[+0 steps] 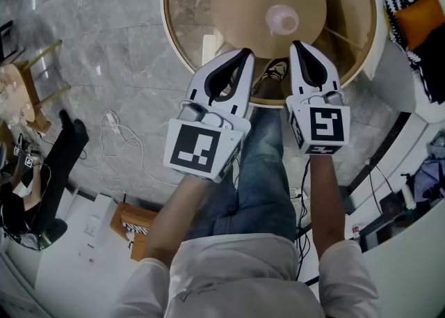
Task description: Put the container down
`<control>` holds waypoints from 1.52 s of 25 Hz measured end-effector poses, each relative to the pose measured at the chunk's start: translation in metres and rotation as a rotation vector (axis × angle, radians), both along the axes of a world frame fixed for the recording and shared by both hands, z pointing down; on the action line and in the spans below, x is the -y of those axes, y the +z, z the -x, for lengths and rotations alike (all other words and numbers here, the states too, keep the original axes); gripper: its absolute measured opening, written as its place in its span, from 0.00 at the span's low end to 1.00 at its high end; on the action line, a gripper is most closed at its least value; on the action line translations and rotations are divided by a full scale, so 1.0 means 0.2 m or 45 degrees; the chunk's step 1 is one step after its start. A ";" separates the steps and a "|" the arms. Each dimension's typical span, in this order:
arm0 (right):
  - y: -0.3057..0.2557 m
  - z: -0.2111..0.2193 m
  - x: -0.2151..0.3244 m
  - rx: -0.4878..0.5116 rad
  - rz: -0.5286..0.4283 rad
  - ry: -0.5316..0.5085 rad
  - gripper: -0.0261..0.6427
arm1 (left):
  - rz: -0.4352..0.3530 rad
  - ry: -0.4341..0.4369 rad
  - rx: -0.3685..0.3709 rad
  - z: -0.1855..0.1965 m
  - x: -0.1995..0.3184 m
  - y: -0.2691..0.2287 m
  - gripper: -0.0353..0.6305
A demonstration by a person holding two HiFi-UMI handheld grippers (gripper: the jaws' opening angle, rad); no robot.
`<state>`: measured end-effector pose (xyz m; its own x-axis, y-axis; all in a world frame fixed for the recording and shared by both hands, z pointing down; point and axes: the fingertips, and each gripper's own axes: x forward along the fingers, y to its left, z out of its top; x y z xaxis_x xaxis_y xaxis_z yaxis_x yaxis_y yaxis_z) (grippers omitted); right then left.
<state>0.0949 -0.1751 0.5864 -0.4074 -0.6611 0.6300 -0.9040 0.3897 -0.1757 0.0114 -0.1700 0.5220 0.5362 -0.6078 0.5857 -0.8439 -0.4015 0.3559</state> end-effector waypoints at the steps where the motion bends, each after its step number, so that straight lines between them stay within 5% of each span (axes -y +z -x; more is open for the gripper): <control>1: -0.01 0.00 0.00 0.006 0.002 0.006 0.06 | -0.009 0.006 0.004 0.00 0.01 -0.01 0.08; 38: -0.52 0.01 0.06 0.003 -0.017 -0.016 0.06 | -0.078 0.071 0.004 0.00 0.12 -0.39 0.08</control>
